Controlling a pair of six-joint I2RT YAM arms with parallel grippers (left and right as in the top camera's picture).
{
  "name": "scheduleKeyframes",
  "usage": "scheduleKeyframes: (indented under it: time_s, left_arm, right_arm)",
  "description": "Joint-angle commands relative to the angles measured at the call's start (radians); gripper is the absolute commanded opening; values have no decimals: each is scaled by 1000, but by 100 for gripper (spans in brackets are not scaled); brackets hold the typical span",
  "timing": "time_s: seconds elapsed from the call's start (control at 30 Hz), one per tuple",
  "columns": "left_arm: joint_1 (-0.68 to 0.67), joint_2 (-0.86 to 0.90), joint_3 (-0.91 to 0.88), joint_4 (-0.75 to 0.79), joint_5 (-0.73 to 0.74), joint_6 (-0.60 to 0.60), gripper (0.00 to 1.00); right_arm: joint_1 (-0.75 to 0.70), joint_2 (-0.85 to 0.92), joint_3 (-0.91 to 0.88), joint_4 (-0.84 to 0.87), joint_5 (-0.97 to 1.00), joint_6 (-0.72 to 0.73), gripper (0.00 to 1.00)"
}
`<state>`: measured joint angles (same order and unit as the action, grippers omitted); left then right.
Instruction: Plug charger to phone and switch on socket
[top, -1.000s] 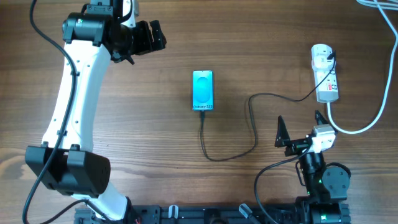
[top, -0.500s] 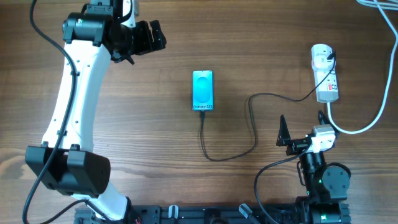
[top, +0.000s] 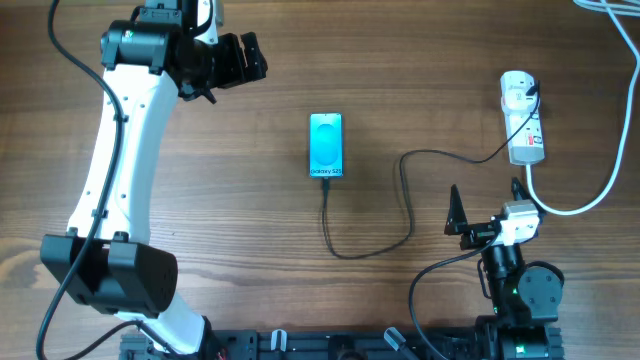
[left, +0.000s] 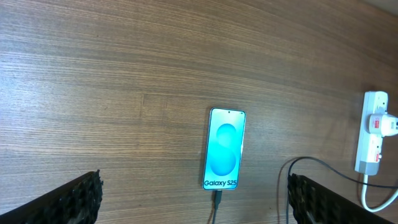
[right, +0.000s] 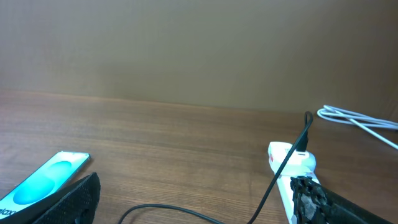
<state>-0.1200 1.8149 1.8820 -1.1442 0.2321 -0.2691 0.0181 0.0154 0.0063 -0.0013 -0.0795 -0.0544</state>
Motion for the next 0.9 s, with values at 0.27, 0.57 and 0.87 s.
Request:
scheduleKeyframes:
  time_s: [0.27,0.57,0.87]
  left_arm:
    - [5,6,-2,3,-6,-8,100]
    - [5,6,-2,3,-6,-8,100]
    - [5,6,-2,3,-6,-8,100]
  right_arm:
    - [5,-12,-1,0,29,-22,100]
    - [5,-12,-1,1,23,5,100]
    - [5,-11,-1,1,23,5,100]
